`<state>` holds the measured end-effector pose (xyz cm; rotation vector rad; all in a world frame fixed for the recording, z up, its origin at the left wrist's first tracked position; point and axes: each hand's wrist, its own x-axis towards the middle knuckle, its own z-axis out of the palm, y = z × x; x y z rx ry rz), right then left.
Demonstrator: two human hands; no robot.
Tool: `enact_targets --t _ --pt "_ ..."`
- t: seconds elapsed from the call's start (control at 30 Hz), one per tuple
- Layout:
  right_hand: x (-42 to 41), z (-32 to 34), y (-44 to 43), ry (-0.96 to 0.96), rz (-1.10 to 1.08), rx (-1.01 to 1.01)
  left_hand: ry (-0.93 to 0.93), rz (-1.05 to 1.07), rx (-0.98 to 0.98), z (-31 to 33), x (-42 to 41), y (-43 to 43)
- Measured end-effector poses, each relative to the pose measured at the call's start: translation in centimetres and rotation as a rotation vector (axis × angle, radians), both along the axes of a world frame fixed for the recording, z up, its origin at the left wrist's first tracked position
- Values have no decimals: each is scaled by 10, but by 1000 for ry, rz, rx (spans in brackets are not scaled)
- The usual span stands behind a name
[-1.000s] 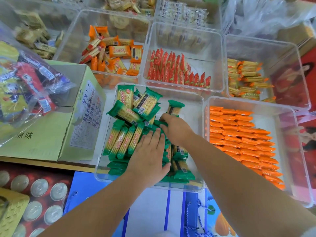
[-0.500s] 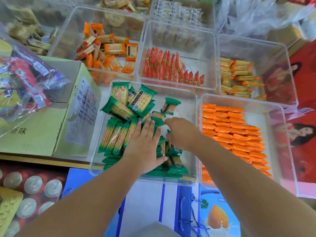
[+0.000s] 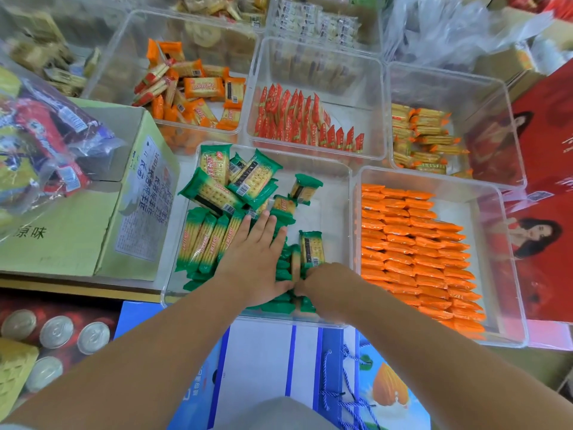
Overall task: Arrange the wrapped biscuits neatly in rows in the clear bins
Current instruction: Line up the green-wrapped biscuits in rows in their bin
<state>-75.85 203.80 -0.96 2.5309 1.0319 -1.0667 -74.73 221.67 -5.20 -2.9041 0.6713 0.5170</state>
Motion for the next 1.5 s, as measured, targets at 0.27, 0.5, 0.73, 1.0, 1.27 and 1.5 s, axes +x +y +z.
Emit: enact_targets --t 0.27,0.5,0.73,1.0,1.27,1.5 --pt "18 25 -6 -25 -178 109 21 -27 -19 1 1 5" --pt "91 55 -11 -200 -423 323 -24 -80 -18 -1 -1 10" --pt "128 -10 23 -391 -663 304 -23 -53 -40 0 -2 9" --pt "140 -39 35 -118 -650 417 16 -21 -66 8 0 6" --pt "140 -41 35 149 -734 444 31 -47 36 17 -10 1" --pt "135 -39 35 233 -924 512 33 -85 90 26 -3 7"
